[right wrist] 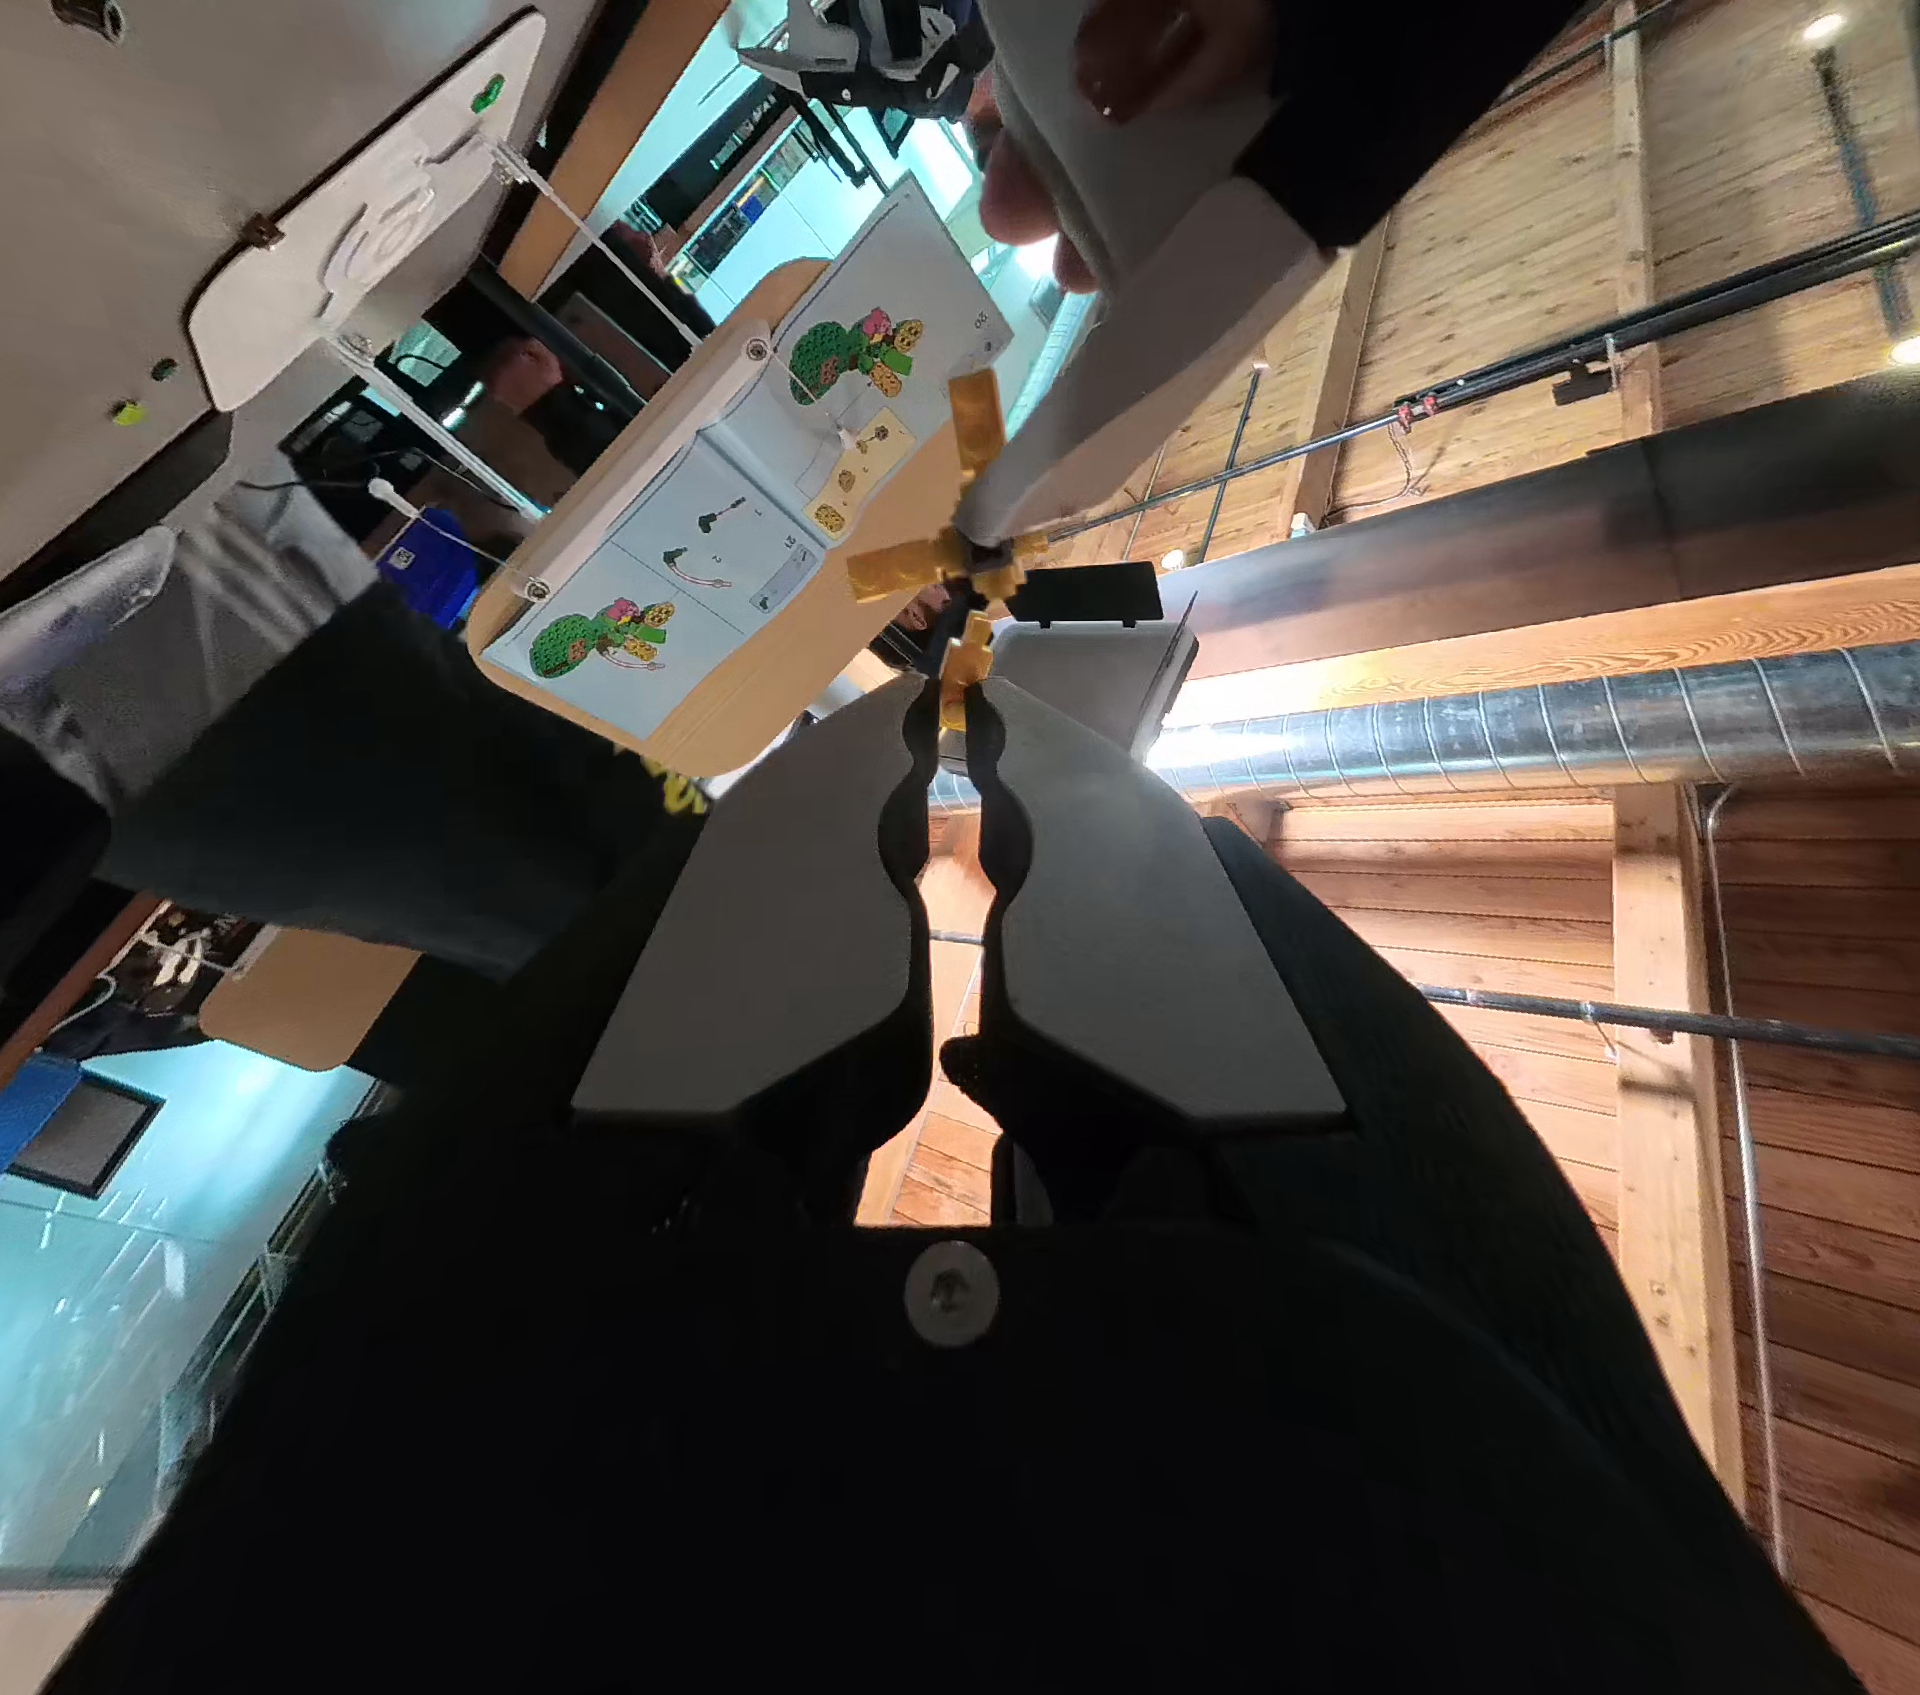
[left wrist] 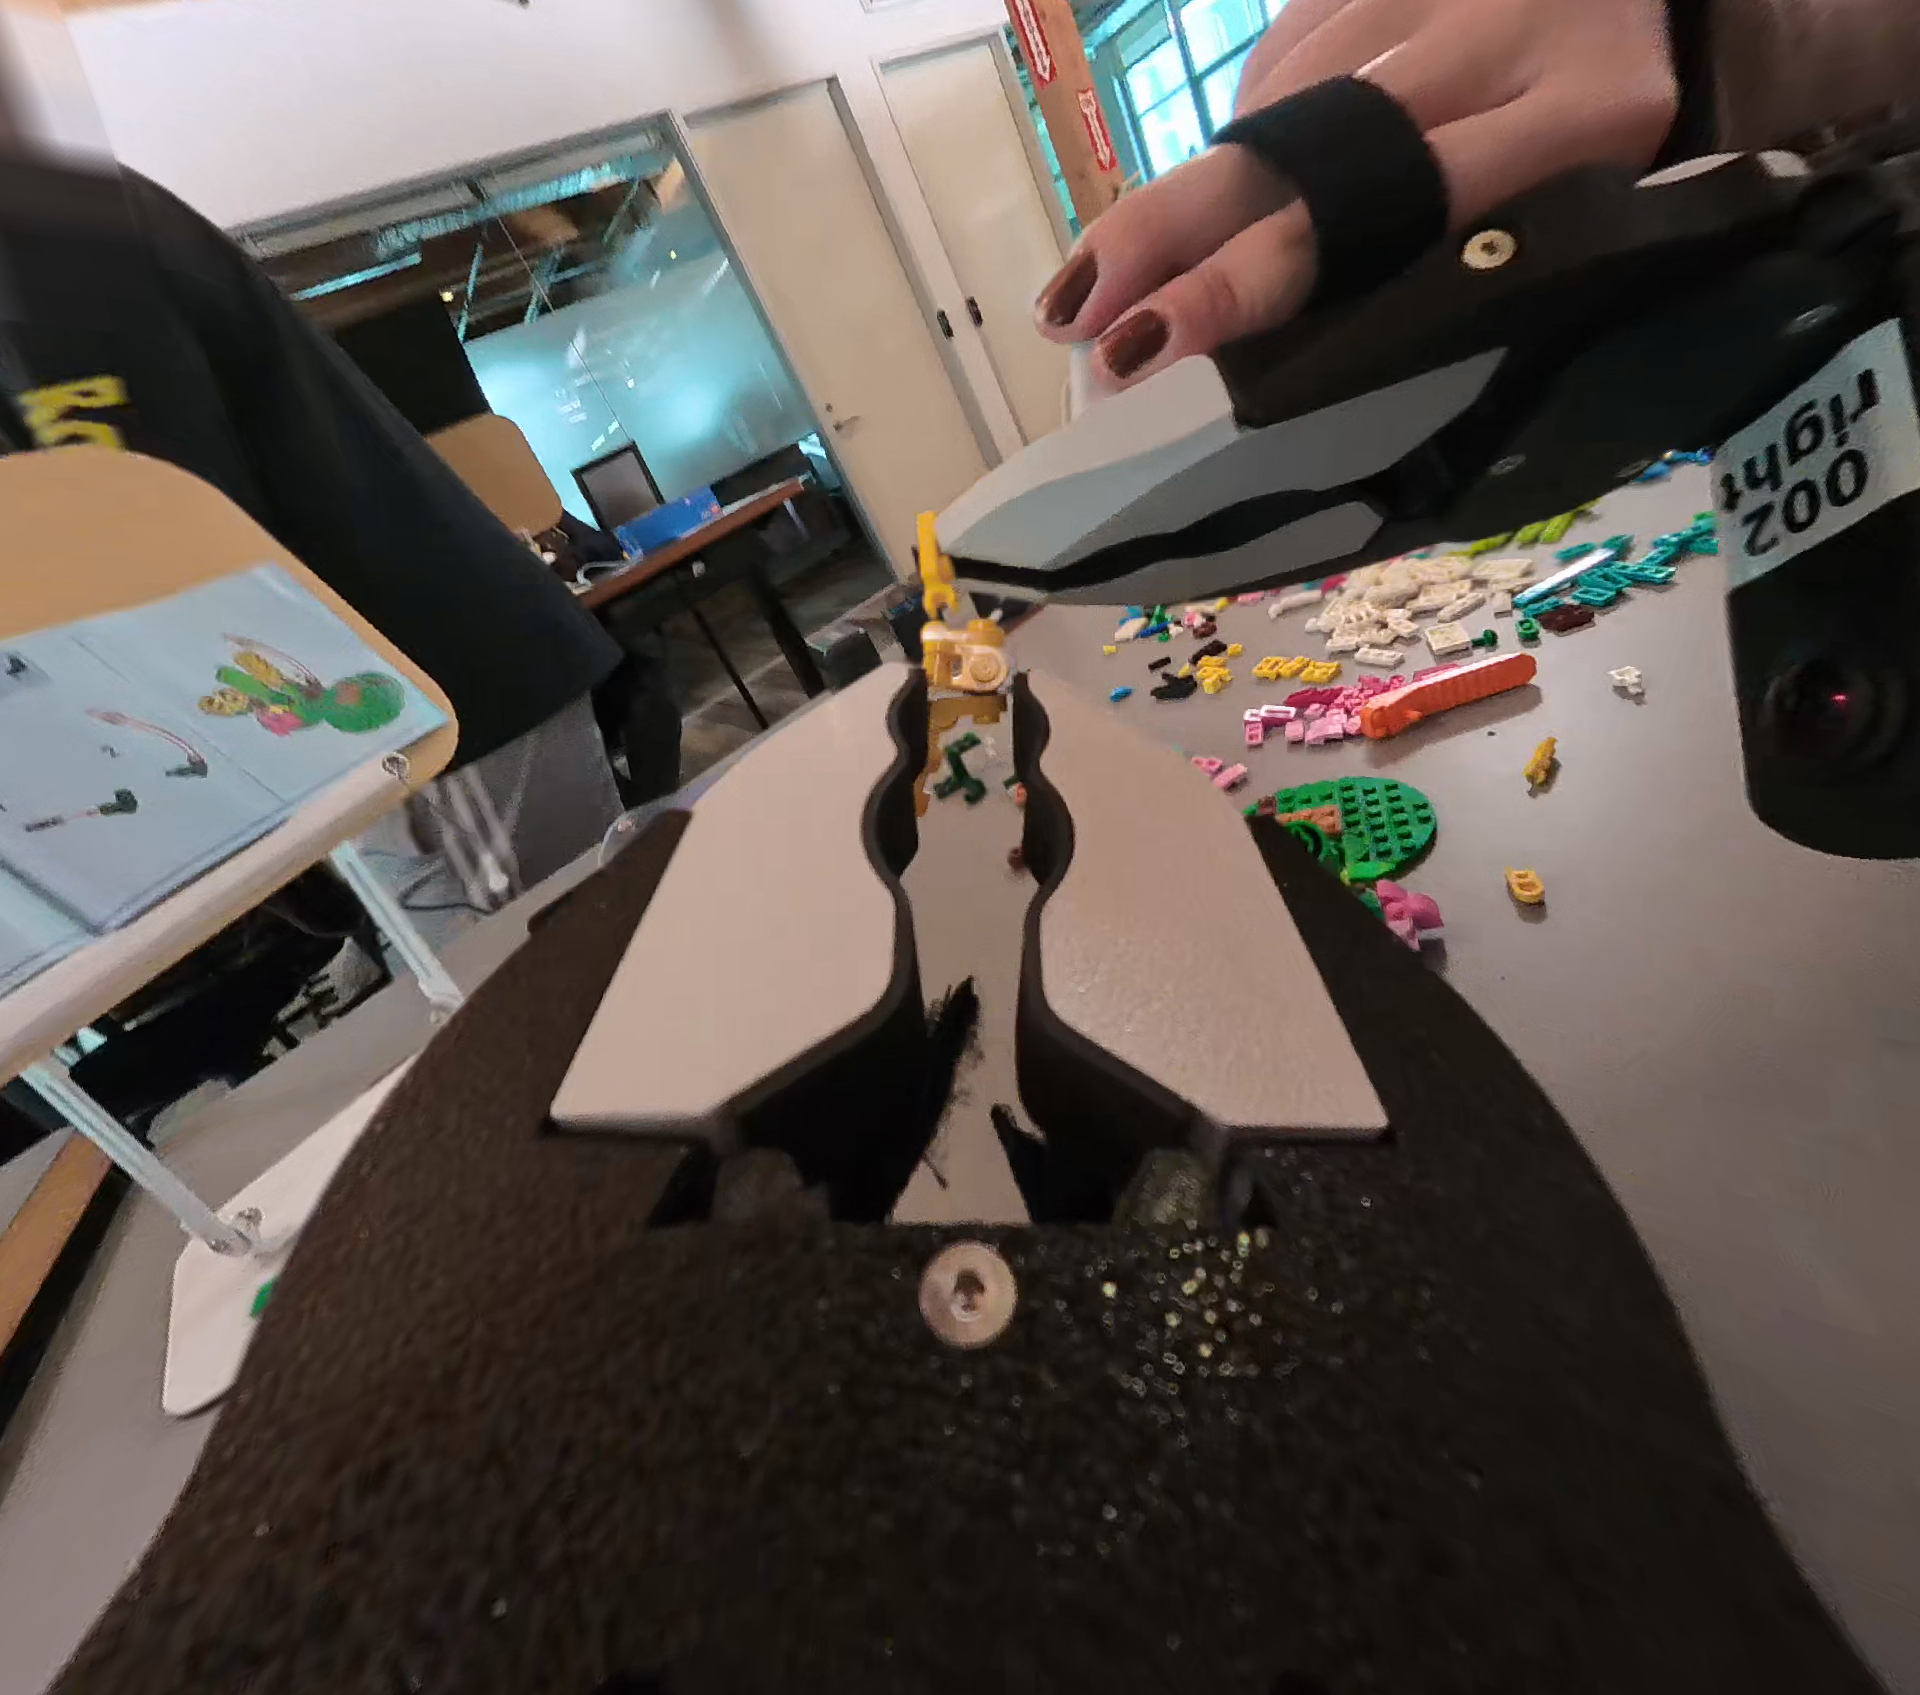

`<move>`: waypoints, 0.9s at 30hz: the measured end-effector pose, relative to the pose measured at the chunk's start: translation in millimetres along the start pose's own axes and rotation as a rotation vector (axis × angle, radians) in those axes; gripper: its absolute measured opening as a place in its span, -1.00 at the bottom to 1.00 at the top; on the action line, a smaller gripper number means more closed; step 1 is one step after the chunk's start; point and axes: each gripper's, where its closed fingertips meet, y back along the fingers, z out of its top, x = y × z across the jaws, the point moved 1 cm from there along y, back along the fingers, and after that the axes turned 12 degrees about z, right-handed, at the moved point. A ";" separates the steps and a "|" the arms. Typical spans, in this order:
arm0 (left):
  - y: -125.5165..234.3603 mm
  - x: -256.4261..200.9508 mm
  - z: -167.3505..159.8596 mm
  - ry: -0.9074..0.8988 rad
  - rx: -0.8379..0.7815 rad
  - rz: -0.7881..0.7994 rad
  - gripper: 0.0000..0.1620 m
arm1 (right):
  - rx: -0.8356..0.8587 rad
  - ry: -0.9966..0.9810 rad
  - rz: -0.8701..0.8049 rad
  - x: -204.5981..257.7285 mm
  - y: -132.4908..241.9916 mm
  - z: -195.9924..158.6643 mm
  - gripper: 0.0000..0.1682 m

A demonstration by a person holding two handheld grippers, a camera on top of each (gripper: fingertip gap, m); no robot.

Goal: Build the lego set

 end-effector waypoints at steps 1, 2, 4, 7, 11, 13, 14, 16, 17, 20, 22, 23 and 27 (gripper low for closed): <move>0.4 -0.1 1.5 0.001 -0.010 0.002 -0.81 | -0.002 0.005 -0.003 -0.5 0.1 0.2 -0.97; 0.3 -1.0 1.4 0.000 -0.010 -0.004 -0.81 | -0.008 0.014 -0.010 -1.4 0.6 1.2 -0.97; 0.0 -3.1 -0.6 -0.004 -0.001 -0.017 -0.81 | -0.020 0.026 -0.011 -1.6 0.9 3.0 -0.97; -0.6 -4.8 -2.6 0.002 0.011 -0.029 -0.81 | -0.029 0.040 -0.014 -2.4 1.6 4.2 -0.97; -1.0 -5.2 -5.2 0.007 0.027 -0.035 -0.81 | -0.048 0.091 0.003 1.5 1.2 7.6 -0.97; -1.0 -6.1 -6.4 0.010 0.034 -0.043 -0.81 | -0.052 0.117 0.006 2.7 0.9 8.3 -0.97; -1.2 -5.7 -7.4 0.014 0.043 -0.042 -0.81 | -0.056 0.129 0.009 3.4 0.8 9.0 -0.97; -1.3 -4.4 -9.7 0.025 0.059 -0.043 -0.81 | -0.076 0.157 0.017 5.6 1.2 11.1 -0.98; -1.3 -4.2 -9.5 0.036 0.059 -0.047 -0.81 | -0.089 0.176 0.018 6.9 1.7 12.9 -1.00; -1.2 -5.3 -7.5 0.059 0.058 -0.062 -0.81 | -0.141 0.200 0.033 10.9 3.0 23.1 -1.00; -1.9 -4.3 -13.6 0.049 0.085 -0.059 -0.81 | -0.148 0.173 0.064 13.5 1.4 22.3 -1.00; -2.2 -4.5 -18.0 0.052 0.104 -0.067 -0.81 | -0.135 0.161 0.086 15.8 -0.5 19.4 -1.00; -0.7 -2.7 -37.1 0.056 0.164 -0.095 -0.81 | -0.096 0.079 0.168 29.4 -6.2 10.1 -1.00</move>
